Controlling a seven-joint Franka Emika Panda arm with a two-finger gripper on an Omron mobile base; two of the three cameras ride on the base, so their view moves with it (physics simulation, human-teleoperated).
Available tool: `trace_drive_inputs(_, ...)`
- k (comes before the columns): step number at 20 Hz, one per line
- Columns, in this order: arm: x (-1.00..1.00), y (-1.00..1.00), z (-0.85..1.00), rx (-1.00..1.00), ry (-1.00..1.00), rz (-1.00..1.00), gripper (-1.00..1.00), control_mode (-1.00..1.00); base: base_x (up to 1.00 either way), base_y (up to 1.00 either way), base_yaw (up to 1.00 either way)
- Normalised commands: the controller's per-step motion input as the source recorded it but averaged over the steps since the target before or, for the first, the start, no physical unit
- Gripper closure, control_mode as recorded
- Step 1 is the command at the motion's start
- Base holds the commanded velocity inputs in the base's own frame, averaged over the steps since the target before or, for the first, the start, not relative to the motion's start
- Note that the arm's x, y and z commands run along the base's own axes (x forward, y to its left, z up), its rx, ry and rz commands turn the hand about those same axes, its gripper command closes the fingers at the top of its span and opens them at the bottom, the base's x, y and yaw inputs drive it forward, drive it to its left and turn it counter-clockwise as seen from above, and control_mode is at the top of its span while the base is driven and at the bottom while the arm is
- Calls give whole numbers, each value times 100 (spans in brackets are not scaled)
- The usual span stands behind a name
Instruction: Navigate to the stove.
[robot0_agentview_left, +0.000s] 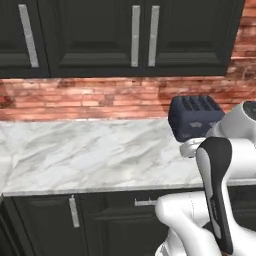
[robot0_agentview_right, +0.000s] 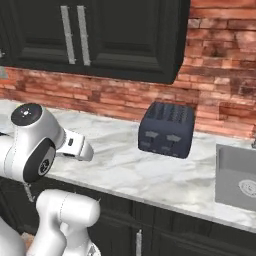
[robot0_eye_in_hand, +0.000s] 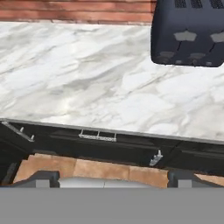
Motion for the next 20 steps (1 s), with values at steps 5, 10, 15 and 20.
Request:
trace_drive_inputs(5,0,0,0,0,0,0,-100,100,-21,100,54)
trace_drive_inputs(10,0,0,0,0,0,0,-100,100,-4,64,89)
trace_drive_inputs(15,0,0,0,0,0,0,-100,100,0,0,100)
trace_drive_inputs(20,0,0,0,0,0,0,-100,100,-1,0,100)
